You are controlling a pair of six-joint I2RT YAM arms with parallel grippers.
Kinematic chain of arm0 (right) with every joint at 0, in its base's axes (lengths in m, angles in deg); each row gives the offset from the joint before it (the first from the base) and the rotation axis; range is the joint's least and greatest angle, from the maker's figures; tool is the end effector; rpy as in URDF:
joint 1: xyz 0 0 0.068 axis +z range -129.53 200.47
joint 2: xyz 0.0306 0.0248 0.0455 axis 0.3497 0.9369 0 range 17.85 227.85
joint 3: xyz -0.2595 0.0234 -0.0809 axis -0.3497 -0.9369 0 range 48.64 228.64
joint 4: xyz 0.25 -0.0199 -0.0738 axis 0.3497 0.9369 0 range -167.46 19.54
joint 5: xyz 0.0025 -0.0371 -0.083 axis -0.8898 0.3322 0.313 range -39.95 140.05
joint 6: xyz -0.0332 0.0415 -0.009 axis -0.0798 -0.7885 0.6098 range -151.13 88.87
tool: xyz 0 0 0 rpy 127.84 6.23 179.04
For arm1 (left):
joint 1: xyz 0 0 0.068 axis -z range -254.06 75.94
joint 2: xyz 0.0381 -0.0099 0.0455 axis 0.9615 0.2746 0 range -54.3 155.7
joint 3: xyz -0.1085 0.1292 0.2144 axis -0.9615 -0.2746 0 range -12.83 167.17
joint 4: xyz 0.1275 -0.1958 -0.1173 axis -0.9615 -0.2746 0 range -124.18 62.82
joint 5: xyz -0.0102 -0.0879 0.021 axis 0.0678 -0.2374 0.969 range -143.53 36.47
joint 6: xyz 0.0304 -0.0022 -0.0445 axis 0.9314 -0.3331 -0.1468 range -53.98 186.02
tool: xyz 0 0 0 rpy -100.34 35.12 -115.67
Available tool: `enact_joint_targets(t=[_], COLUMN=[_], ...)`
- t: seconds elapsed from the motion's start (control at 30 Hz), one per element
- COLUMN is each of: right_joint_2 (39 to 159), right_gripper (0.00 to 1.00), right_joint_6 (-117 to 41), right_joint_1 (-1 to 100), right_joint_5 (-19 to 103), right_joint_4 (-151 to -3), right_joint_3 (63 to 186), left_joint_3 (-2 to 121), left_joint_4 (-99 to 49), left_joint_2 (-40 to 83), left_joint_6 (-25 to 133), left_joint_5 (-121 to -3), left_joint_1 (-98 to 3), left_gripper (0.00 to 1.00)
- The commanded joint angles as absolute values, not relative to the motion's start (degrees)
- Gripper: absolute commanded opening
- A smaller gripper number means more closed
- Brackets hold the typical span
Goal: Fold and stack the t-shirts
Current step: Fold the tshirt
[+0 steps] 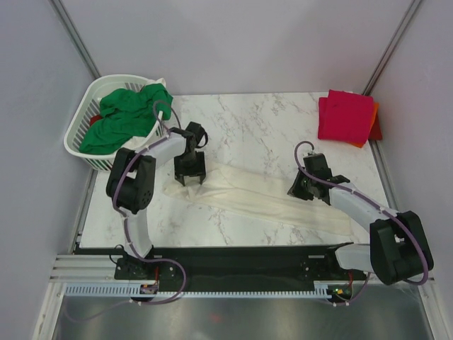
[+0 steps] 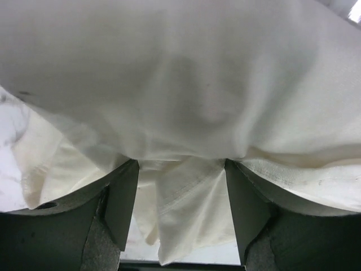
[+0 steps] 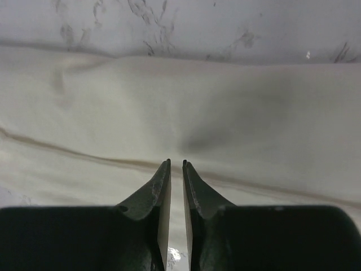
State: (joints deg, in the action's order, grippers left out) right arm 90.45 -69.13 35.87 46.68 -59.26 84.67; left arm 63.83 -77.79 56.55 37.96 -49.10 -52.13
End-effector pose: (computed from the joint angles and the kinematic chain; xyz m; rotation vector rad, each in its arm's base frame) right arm 0.2277 0.0649 0.1783 0.4825 2.5383 0.4366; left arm 0.3352 -0.1320 0.1631 -0.1670 3.0219 0.0480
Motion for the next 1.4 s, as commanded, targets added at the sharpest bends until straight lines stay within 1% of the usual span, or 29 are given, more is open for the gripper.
enact_joint_targets(t=[0.0,0.03,0.1,0.13,0.17,0.2,0.23,0.3,0.33,0.37,0.43,0.5,0.57,0.67,0.7,0.77,0.8,0.87,0.93,0.97,1.0,1.03,1.07,1.1,1.17,1.23,1.27,1.3,1.37], right_joint_2=[92.12,92.9,93.87,94.05,94.23,94.49,94.67,95.8,96.25,96.6,97.83,98.62,99.15,102.22,105.19,108.63,112.3,115.66,117.87,117.26,116.47,115.51,114.37,112.01,109.62,106.28,105.31,103.91,103.81], right_gripper=[0.22,0.22,0.22,0.22,0.22,0.23,0.23,0.24,0.24,0.25,0.25,0.25,0.26,0.3,0.33,0.38,0.4,0.41,0.45,0.46,0.5,0.52,0.54,0.59,0.63,0.64,0.64,0.66,0.66], right_joint_6=[-70.16,-70.16,-70.07,-70.33,-70.59,-70.86,-71.21,-72.17,-72.53,-73.49,-75.07,-78.4,-80.96,-84.91,-85.71,-86.76,-86.85,-85.81,-82.49,-81.16,-79.58,-76.17,-74.22,-72.63,-67.9,-65.68,-64.72,-63.14,-61.73], right_joint_1=[37.96,38.13,38.75,39.19,39.54,39.98,40.85,41.91,42.53,43.92,47.34,50.16,55.26,61.76,63.17,67.3,68.53,71.44,72.5,72.5,72.5,72.41,72.5,72.41,71.71,69.79,68.91,67.77,63.38], right_joint_5=[49.7,49.7,49.7,49.53,49.27,48.39,47.78,45.67,44.79,43.65,41.89,40.92,40.91,40.13,39.77,38.03,37.32,35.39,36.24,37.39,40.27,42.04,44.14,45.99,51.26,56.78,58.13,59.27,59.37], right_joint_4=[-62.16,-62.16,-62.34,-62.51,-62.78,-63.13,-64.17,-65.06,-65.93,-66.38,-67.26,-68.66,-70.16,-72.88,-73.23,-74.29,-74.81,-75.35,-70.81,-69.12,-67.54,-64.39,-62.8,-61.56,-58.13,-55.94,-56.01,-56.01,-56.1], right_joint_3=[83.8,83.36,82.57,82.22,81.86,80.99,80.55,79.93,79.93,79.93,80.89,82.55,84.49,89.49,92.81,98.26,100.12,103.99,109.62,112.33,113.49,114.55,115.69,117.26,119.03,121.32,121.67,122.63,124.13], left_joint_3=[72.05,76.94,82.76,89.76,93.65,97.78,105.92,114.13,122.7,126.26,133.2,133.34,131.93,132.1,132.1,132.19,132.19,132.63,135.68,136.66,137.28,137.37,137.38,137.38,137.11,134.75,133.69,132.73,130.09], left_joint_4=[-73.32,-73.93,-76.9,-77.97,-79.2,-81.04,-81.66,-82.54,-83.94,-84.13,-82.13,-77.74,-70.88,-62.46,-59.81,-52.63,-50.06,-45.83,-42.83,-42.21,-40.55,-39.49,-38.61,-37.73,-36.85,-36.76,-36.76,-36.76,-36.76], left_joint_2=[65.02,66.79,72.92,75.4,77.6,82.41,84.8,89.98,94.71,97.11,100.98,101.09,100.83,100.82,100.82,101.35,101.61,102.14,103.63,103.81,103.55,102.42,101.45,100.48,96.62,92.76,88.74,86.35,80.47], left_joint_6=[37.89,38.85,40.08,40.44,40.87,41.92,42.72,44.65,45.01,45.27,45.1,44.14,43.17,41.76,41.67,41.32,40.54,38.95,36.49,35.88,35.7,35.69,35.69,35.95,36.83,38.5,39.11,39.9,40.44], left_joint_5=[-45.62,-45.27,-44.3,-44.3,-44.65,-44.91,-45.61,-47.28,-48.24,-51.21,-53.25,-57.29,-62.45,-66.43,-66.97,-69.94,-71.27,-73.81,-74.53,-75.31,-75.58,-75.67,-75.94,-76.11,-76.55,-75.94,-74.46,-73.57,-70.51], left_joint_1=[-52.17,-52.26,-52.61,-52.79,-52.96,-53.05,-53.05,-53.23,-53.4,-53.67,-54.54,-55.77,-56.74,-57.62,-57.54,-57.62,-57.62,-57.62,-57.62,-57.62,-57.62,-57.62,-57.62,-57.62,-57.71,-57.71,-57.71,-57.89,-57.98], left_gripper=[0.7,0.7,0.69,0.69,0.69,0.69,0.69,0.69,0.69,0.69,0.69,0.68,0.67,0.65,0.65,0.67,0.69,0.72,0.75,0.82,0.87,0.94,1.0,1.0,1.0,1.0,1.0,1.0,1.0])
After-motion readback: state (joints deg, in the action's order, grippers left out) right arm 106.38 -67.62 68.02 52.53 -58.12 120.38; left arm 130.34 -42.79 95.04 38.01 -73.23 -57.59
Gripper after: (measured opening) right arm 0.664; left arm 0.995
